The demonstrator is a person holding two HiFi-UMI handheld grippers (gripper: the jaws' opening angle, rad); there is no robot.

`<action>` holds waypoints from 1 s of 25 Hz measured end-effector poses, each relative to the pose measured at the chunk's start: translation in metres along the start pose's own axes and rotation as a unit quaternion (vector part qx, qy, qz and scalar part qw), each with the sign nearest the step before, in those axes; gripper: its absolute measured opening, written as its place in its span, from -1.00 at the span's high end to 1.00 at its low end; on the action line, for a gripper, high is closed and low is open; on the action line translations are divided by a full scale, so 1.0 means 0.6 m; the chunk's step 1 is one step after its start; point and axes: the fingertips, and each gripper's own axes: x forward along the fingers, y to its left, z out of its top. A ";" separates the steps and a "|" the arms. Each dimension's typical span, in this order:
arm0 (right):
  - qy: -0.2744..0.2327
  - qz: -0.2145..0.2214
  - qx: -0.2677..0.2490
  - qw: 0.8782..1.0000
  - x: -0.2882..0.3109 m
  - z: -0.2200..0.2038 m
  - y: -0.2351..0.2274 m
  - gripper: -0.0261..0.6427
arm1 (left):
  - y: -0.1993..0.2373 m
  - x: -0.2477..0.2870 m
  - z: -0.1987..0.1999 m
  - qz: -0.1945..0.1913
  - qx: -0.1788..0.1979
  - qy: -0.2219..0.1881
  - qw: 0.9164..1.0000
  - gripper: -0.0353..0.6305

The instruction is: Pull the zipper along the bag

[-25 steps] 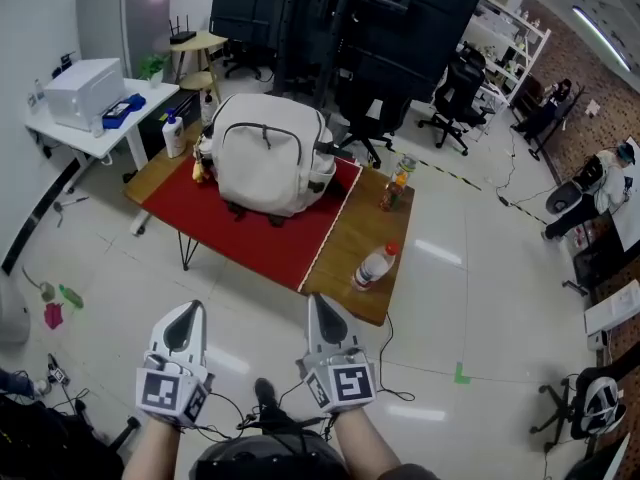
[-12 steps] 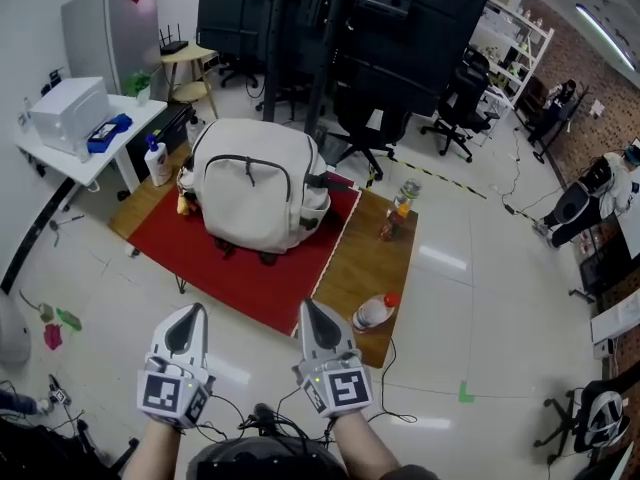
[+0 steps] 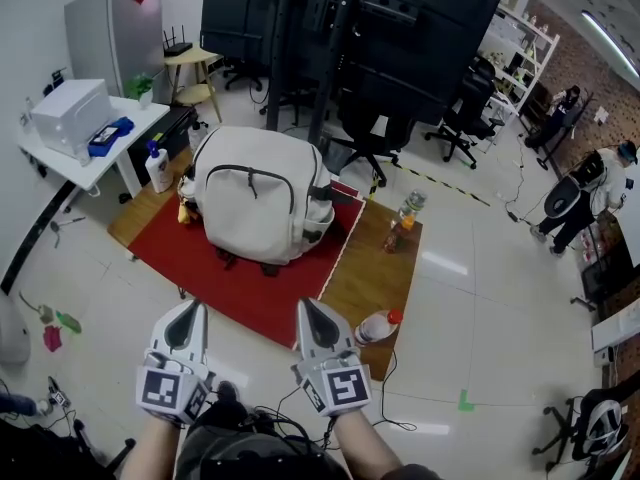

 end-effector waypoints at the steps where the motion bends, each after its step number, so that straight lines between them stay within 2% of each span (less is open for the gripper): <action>1: 0.001 -0.002 -0.001 1.000 0.006 -0.001 -0.001 0.88 | 0.004 0.007 0.002 -0.001 -0.001 -0.001 1.000 0.83; 6: 0.002 -0.018 -0.009 1.000 0.050 -0.006 -0.019 0.88 | 0.028 0.068 -0.007 -0.028 0.008 -0.014 0.999 0.83; 12: 0.011 -0.050 -0.019 0.999 0.140 -0.029 -0.059 0.88 | 0.076 0.175 -0.013 -0.063 -0.003 -0.015 0.998 0.83; 21: 0.023 -0.097 -0.030 0.995 0.291 -0.051 -0.124 0.88 | 0.156 0.335 -0.009 -0.103 -0.015 0.003 0.995 0.83; 25: 0.026 -0.117 -0.035 0.992 0.336 -0.060 -0.146 0.88 | 0.160 0.392 -0.012 -0.131 -0.002 0.010 0.991 0.83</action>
